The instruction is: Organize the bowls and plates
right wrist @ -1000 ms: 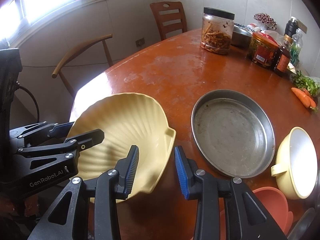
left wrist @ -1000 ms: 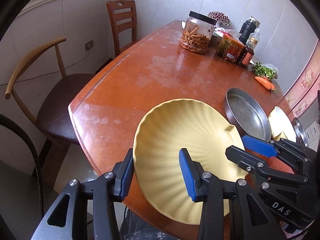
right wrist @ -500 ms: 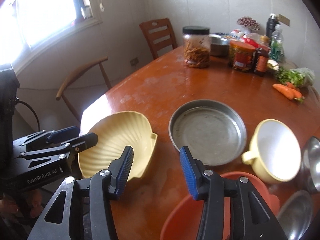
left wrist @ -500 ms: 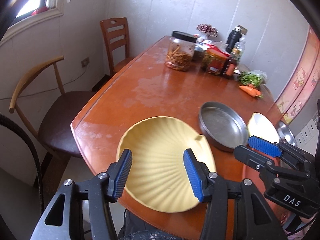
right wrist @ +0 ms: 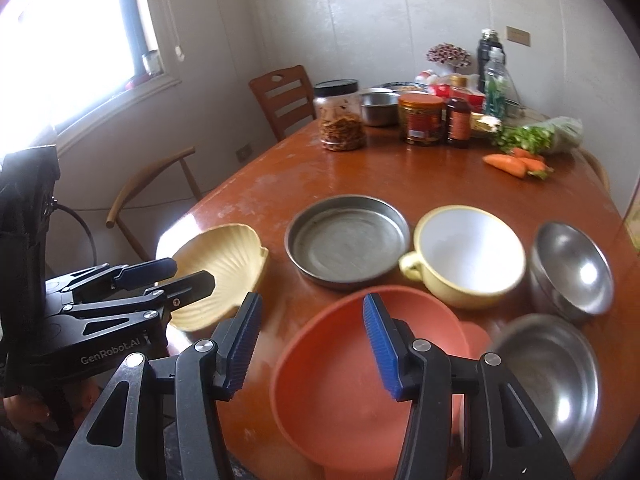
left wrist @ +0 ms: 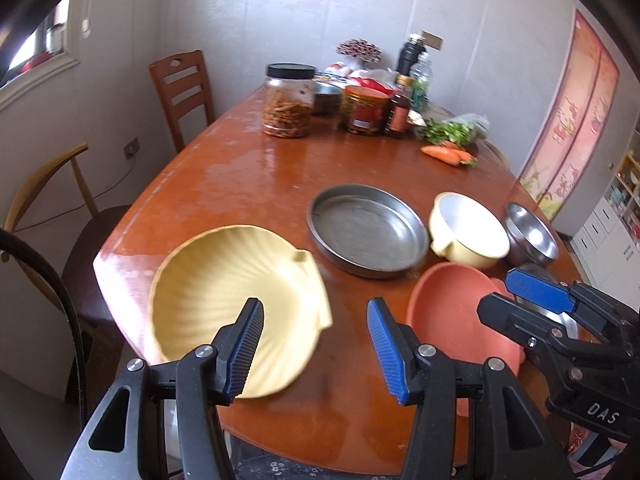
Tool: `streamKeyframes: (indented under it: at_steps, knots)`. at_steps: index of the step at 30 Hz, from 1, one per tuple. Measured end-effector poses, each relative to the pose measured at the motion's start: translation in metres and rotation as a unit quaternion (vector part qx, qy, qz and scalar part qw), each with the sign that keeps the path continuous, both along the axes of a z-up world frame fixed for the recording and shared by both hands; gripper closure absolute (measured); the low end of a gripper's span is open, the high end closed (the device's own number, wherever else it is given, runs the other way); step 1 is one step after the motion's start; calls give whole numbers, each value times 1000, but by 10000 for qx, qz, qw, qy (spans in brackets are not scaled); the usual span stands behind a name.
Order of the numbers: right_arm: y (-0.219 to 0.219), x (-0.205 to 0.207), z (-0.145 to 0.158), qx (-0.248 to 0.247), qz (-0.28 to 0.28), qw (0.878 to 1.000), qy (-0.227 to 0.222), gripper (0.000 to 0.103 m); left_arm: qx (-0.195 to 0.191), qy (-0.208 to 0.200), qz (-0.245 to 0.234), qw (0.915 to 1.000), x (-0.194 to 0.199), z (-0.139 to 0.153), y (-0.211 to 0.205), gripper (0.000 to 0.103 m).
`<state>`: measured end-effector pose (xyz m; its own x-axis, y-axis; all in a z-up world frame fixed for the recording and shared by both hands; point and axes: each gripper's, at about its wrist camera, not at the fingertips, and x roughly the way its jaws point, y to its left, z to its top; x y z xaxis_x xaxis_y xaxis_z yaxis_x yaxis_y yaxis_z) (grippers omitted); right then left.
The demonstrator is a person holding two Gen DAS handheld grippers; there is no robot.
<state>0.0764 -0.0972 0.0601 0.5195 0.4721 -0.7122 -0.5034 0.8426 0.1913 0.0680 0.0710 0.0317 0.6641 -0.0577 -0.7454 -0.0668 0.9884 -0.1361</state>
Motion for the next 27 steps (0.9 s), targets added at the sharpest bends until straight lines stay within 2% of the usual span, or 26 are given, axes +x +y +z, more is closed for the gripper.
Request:
streamKeyframes:
  at_steps: [9, 16, 27]
  knots:
    - [-46, -31, -7, 68, -335, 9994, 104, 47, 81, 143, -488, 9987, 9, -9, -42, 49]
    - [-78, -49, -26, 188, -675, 9965, 465, 47, 60, 307, -720, 9969, 18, -19, -57, 49]
    - [-83, -57, -52, 370, -774, 9914, 986, 47, 32, 601, -908, 9941, 31, -39, -71, 49]
